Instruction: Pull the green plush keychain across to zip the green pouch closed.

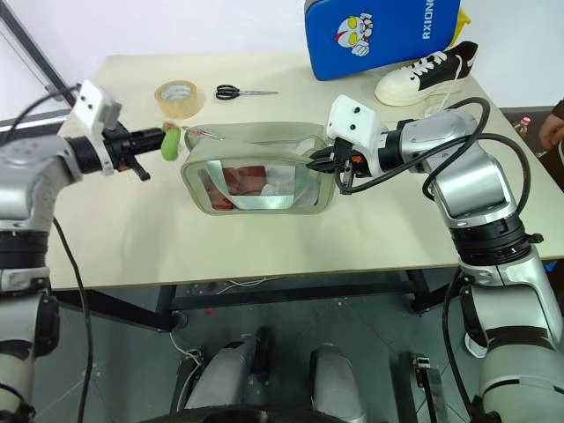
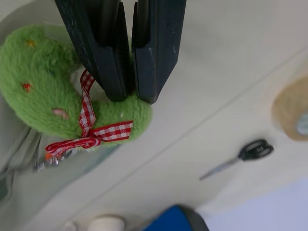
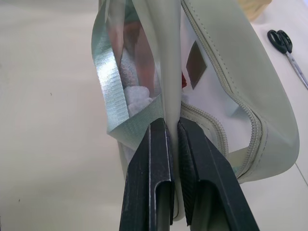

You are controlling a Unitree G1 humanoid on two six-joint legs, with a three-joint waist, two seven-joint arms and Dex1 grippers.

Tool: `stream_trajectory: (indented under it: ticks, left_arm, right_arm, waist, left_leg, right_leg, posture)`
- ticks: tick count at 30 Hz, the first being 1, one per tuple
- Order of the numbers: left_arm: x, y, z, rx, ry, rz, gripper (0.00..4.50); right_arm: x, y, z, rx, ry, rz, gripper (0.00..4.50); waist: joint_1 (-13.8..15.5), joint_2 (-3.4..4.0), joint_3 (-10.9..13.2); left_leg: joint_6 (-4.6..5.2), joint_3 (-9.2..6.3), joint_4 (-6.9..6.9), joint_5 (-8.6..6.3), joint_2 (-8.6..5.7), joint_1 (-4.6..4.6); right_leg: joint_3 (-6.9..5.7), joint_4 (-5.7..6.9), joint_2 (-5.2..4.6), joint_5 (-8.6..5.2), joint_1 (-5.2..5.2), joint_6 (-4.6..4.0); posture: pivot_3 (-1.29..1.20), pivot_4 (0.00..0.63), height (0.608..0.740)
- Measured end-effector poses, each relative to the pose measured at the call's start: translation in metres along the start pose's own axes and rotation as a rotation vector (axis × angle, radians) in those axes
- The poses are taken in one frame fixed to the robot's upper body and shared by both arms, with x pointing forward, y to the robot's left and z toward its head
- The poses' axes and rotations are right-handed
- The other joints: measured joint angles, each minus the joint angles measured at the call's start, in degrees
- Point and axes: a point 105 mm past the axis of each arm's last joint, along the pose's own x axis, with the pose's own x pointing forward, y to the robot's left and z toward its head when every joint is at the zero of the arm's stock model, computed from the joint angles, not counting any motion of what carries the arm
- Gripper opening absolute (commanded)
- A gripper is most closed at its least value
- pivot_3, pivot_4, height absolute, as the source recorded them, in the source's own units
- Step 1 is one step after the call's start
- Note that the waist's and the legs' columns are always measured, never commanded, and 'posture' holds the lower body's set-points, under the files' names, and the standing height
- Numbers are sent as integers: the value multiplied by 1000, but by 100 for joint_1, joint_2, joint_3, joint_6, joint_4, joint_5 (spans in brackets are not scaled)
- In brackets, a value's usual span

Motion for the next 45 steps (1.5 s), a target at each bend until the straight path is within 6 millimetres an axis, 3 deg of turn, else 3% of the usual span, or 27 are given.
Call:
stream_trajectory:
  ticks: [3, 4, 6, 9, 13, 19, 23, 26, 31, 35, 38, 43, 45]
  left_arm:
    - [18, -21, 51, 84, -128, -79, 47]
    - [23, -29, 56, 109, -138, -108, 47]
    - [40, -50, 51, 145, -118, -187, 47]
    - [57, -70, 28, 203, -32, -273, 47]
    - [57, -62, 20, 276, 3, -246, 1396]
    - [46, -44, 29, 304, 37, -212, 4293]
    - [7, -22, 49, 323, 92, -193, 4293]
    - [-25, -13, 37, 345, 191, -193, 4293]
    - [-22, -36, -9, 274, 256, -260, 4293]
    - [-8, -46, -22, 283, 235, -243, 4293]
    - [1, -44, -24, 304, 208, -196, 3404]
    - [1, -39, -26, 311, 214, -183, 816]
    - [2, -40, -25, 312, 212, -197, 16]
  right_arm:
    - [5, 0, 2, 5, -20, 1, 0]
    - [7, 1, 2, 6, -26, 4, 0]
    - [8, 1, 3, 6, -31, 5, 0]
    - [11, 2, 5, 5, -43, 6, 0]
    - [12, 1, 4, 6, -43, 1, 0]
    - [12, 0, 4, 5, -43, -10, 0]
    - [15, 0, 5, -1, -58, -6, 0]
    - [16, -2, 4, -1, -61, -9, 0]
    - [20, -4, 4, 0, -64, -11, 0]
    - [22, -2, 7, -12, -72, 4, 0]
    - [23, -1, 7, -13, -73, 9, 0]
    - [22, -1, 7, -11, -68, 7, 0]
    - [22, -2, 6, -10, -65, 3, 0]
  waist:
    - [12, -2, -2]
    - [7, -1, -3]
    - [-1, -1, -3]
    - [-37, -1, -3]
    - [-19, -1, -3]
    - [-16, -3, -2]
    - [-76, -1, -1]
    - [-89, 2, -2]
    - [7, -2, -4]
    - [-8, -3, -3]
    - [-6, -3, -3]
    - [-5, -3, -3]
    - [2, -3, -3]
  left_leg:
    - [0, -2, 10, 0, -3, 1]
    - [1, -1, 10, 0, -3, 3]
    - [1, 0, 10, 1, -3, 5]
    - [10, -1, 6, 9, -1, 3]
    - [12, -1, 5, 11, 3, 2]
    - [5, -1, 11, 5, 3, 2]
    - [8, -1, -2, 9, 3, 2]
    - [4, -1, -5, 7, 3, 8]
    - [-1, -5, 7, 2, 3, 15]
    - [0, -4, 6, 2, 2, 4]
    - [0, -5, 3, 2, 3, 6]
    - [0, -5, 5, 2, 3, 6]
    - [0, -5, 6, 2, 3, 7]
  right_leg:
    - [-2, -5, -1, 0, 16, 1]
    - [-1, -6, -2, 1, 19, 1]
    - [0, -1, 0, 2, 30, 4]
    - [1, 15, 6, 2, 24, 4]
    - [0, 20, 10, 1, 19, 3]
    - [0, 17, 8, 1, 22, 3]
    - [3, 16, 11, 0, 14, 3]
    - [2, 15, 10, -1, 16, 2]
    - [-4, 3, 2, -11, 17, -20]
    - [-3, 0, 1, -1, 7, -4]
    - [-3, 7, 4, 0, 7, -1]
    - [-4, 8, 4, 1, 8, 0]
    - [-5, 7, 4, 0, 8, 0]
  posture:
    - [0, 150, 740]
    - [0, 150, 740]
    - [0, 150, 740]
    - [0, 150, 740]
    - [0, 150, 740]
    - [0, 150, 740]
    - [0, 150, 740]
    - [0, 150, 740]
    - [0, 150, 740]
    - [0, 150, 740]
    - [0, 150, 740]
    - [0, 150, 740]
    - [0, 150, 740]
